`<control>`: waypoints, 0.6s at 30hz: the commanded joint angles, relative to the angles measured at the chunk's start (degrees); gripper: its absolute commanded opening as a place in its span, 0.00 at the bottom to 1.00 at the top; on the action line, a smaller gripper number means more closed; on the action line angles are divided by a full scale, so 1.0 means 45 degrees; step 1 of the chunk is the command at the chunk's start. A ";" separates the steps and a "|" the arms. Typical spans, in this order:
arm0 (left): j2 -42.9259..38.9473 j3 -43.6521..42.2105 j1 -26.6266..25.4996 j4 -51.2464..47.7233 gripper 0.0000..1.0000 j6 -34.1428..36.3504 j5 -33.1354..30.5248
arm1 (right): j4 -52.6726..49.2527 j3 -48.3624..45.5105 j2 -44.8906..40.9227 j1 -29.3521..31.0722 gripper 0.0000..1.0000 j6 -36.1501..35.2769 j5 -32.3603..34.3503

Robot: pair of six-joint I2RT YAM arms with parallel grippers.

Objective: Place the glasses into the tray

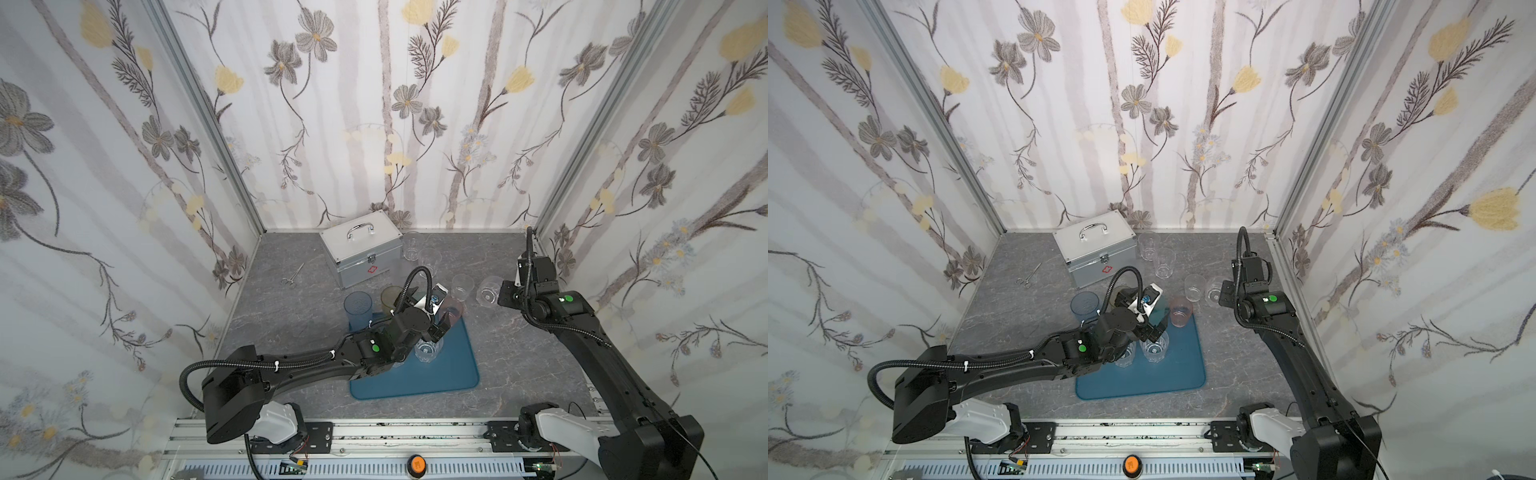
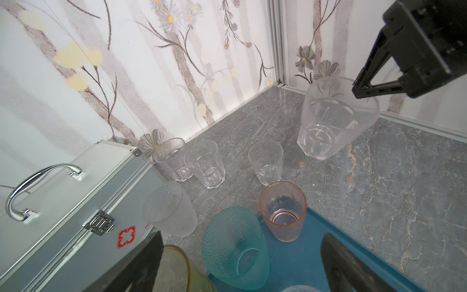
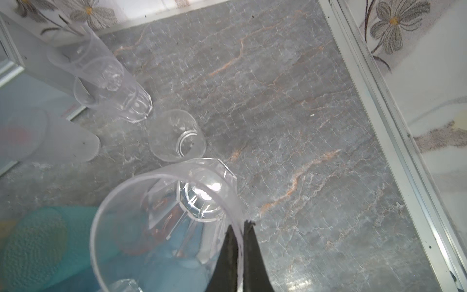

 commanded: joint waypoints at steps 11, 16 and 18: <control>-0.0058 -0.0303 -0.0168 0.0317 1.00 -0.0417 -0.0093 | -0.1612 -0.0845 -0.0344 0.2245 0.00 0.0989 -0.0388; -0.0193 -0.0674 -0.0165 0.0317 1.00 -0.0480 -0.0251 | -0.0799 -0.1599 0.0062 0.3322 0.00 0.1758 -0.0792; -0.0203 -0.0763 -0.0168 0.0314 1.00 -0.0574 -0.0197 | -0.0501 -0.1740 0.0303 0.3544 0.00 0.1876 -0.0873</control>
